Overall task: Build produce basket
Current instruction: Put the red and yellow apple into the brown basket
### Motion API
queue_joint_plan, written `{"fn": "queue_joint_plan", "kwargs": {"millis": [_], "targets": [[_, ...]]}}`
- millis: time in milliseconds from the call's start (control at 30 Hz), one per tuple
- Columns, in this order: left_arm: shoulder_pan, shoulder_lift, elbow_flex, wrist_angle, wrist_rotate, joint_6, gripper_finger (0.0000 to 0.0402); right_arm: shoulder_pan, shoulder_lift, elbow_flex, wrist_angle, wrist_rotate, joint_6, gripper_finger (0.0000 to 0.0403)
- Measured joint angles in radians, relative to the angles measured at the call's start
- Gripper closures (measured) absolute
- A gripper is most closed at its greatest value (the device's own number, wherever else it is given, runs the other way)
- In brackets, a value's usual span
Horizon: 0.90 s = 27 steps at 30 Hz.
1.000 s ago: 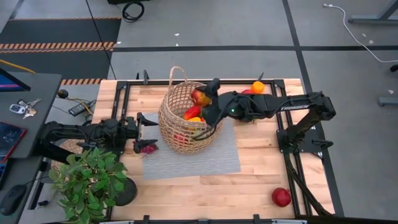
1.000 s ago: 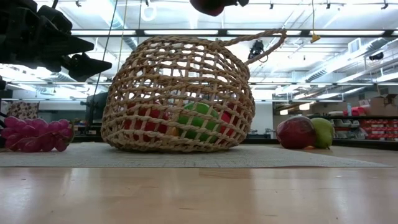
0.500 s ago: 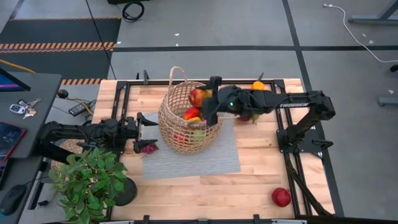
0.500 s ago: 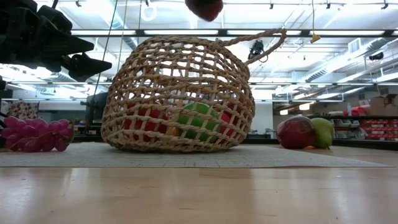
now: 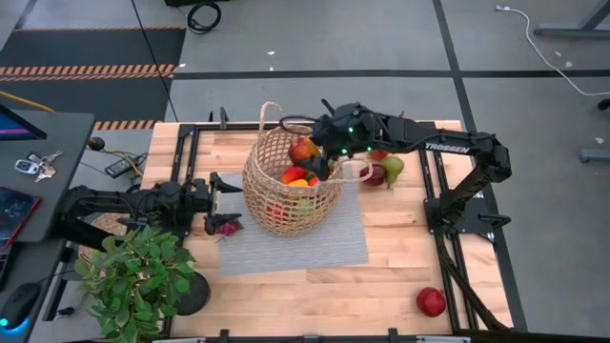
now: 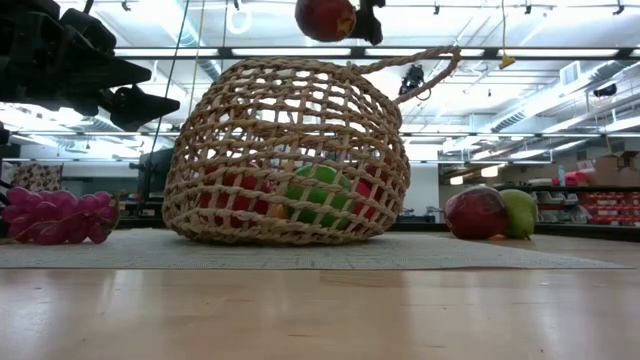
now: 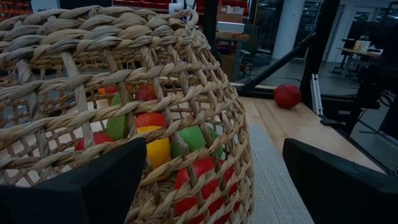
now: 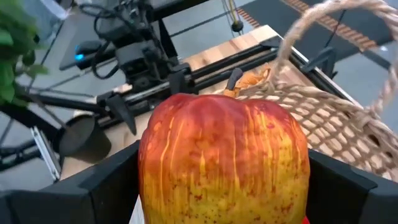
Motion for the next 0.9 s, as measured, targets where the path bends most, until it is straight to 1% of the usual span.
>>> {"fn": "queue_joint_plan", "kwargs": {"millis": [267,433,633,900], "targets": [[0.000,0.000,0.000,0.000,0.000,0.000,0.0015,-0.036,0.000,0.000,-0.040,-0.003,0.151,0.0038],[0.000,0.000,0.000,0.000,0.000,0.000,0.0015,-0.048,0.043,0.009,-0.053,-0.007,0.199,0.0038],[0.000,0.000,0.000,0.000,0.000,0.000,0.0015,-0.058,0.172,0.128,-0.160,0.010,0.141,0.0038],[0.000,0.000,0.000,-0.001,0.000,-0.001,0.0015,-0.086,0.398,0.390,-0.363,-0.002,0.052,0.0038]]}}
